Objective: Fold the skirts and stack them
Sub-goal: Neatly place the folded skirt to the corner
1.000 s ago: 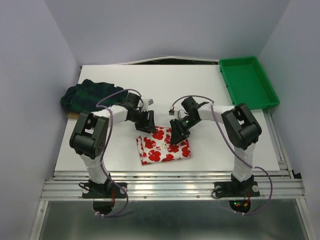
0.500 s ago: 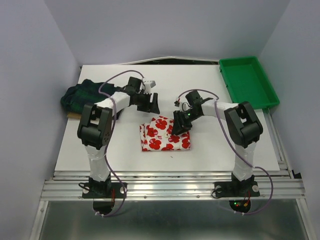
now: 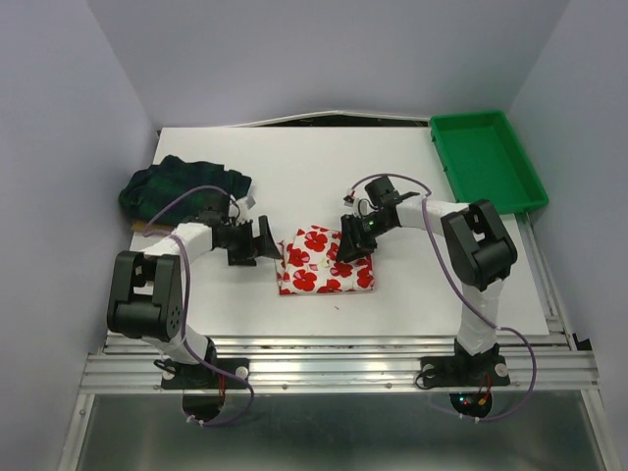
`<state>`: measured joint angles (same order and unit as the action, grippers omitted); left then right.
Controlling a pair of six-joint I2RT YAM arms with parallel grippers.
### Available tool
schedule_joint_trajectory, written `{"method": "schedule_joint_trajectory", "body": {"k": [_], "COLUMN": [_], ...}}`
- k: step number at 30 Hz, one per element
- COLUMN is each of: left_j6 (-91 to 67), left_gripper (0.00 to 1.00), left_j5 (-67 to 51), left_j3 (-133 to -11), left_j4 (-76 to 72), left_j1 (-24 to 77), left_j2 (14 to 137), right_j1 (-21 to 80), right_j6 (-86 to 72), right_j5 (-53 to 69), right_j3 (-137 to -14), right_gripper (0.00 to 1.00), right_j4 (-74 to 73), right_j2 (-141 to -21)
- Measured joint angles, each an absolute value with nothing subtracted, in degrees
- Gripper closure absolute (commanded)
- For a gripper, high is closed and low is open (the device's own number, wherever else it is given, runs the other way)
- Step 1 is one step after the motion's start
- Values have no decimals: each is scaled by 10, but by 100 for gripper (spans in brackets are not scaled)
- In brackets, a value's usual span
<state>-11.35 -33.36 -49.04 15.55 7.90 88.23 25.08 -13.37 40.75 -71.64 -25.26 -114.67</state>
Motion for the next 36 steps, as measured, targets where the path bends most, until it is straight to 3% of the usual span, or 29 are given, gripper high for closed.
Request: {"method": "schedule_joint_trajectory", "body": {"k": [6, 15, 22, 24, 27, 31, 32, 33, 36], "left_j6": [-155, -223, -249, -253, -255, -244, -239, -231, -202], "left_gripper": [2, 10, 20, 26, 44, 74, 89, 96, 100], "left_j5": [-367, -492, -520, -518, -505, -459, -447, -432, -386], "left_j3": [-442, -440, -452, -455, -457, -468, -475, -484, -526], "left_j4": [130, 7, -24, -32, -32, -7, 6, 19, 63], "left_j1": [74, 78, 102, 113, 120, 123, 123, 123, 127], "left_j2": [882, 963, 997, 1002, 1006, 1014, 1016, 1018, 1020], "right_j1": [251, 248, 247, 247, 247, 247, 248, 248, 252], "right_j6": [-135, -136, -138, -138, -138, -140, -140, -140, -136], "right_j5": [408, 418, 428, 430, 433, 433, 434, 433, 419], "right_j3": [-716, -716, -717, -718, -719, -725, -729, -735, -753], "right_gripper": [53, 54, 54, 54, 54, 52, 49, 47, 41], "right_j4": [-252, -251, -249, -249, -248, -254, -258, -262, -274], "right_j2": [-1147, -1152, -1157, -1159, -1159, -1162, -1164, -1165, -1166]}}
